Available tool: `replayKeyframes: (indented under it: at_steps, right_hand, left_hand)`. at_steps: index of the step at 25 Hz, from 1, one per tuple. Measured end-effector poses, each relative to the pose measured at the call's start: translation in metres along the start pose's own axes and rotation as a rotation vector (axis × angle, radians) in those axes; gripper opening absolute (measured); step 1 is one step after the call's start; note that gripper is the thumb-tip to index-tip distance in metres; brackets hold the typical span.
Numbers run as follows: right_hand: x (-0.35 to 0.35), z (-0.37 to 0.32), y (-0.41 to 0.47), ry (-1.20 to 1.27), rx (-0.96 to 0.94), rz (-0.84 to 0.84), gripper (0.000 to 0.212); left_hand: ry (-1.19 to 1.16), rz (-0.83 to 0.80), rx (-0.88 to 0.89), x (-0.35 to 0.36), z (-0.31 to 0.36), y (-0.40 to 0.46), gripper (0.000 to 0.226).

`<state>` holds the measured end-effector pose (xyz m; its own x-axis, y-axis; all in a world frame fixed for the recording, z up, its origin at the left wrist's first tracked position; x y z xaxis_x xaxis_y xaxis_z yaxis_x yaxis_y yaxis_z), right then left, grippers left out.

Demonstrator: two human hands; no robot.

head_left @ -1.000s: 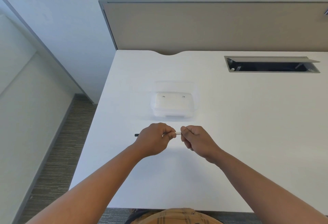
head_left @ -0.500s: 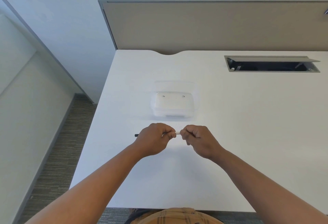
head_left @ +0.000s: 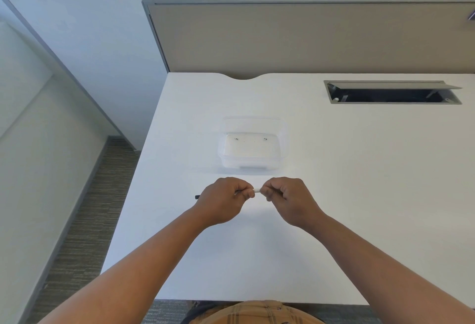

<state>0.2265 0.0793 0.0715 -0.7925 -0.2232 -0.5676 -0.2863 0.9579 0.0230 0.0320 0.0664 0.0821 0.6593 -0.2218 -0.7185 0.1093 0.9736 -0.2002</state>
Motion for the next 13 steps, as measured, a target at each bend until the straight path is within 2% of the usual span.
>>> replayKeyframes:
  at_steps: [3,4,9,13]
  right_hand:
    - [0.0026,-0.0005,-0.0015,0.094,0.199,-0.082,0.041]
    - [0.0028,-0.0009,-0.002,0.104,0.212,-0.092,0.042]
    - [0.0013,-0.0049,-0.0039,0.049,-0.005,0.006,0.006]
    - [0.0002,-0.0058,-0.004,-0.038,-0.051,0.041,0.016]
  left_hand:
    - [0.027,0.006,0.032,0.0017,-0.0002,-0.002,0.019]
    - [0.022,0.0,0.024,0.0023,-0.0007,-0.0022,0.019]
    - [-0.008,-0.013,-0.011,0.0007,-0.002,0.0011,0.022]
    - [-0.027,-0.015,-0.007,0.0003,-0.0003,0.0014,0.022]
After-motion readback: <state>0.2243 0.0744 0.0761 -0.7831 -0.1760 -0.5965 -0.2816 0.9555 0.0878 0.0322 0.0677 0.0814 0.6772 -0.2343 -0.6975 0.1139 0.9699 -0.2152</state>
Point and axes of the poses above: each hand's wrist, its own y-axis towards the middle knuckle, its own x-axis out of the palm, z = x × y, the point moved 3 cm from there along y, towards the middle knuckle, and after that the axes turned 6 degrees about z, right-handed, at the moved point
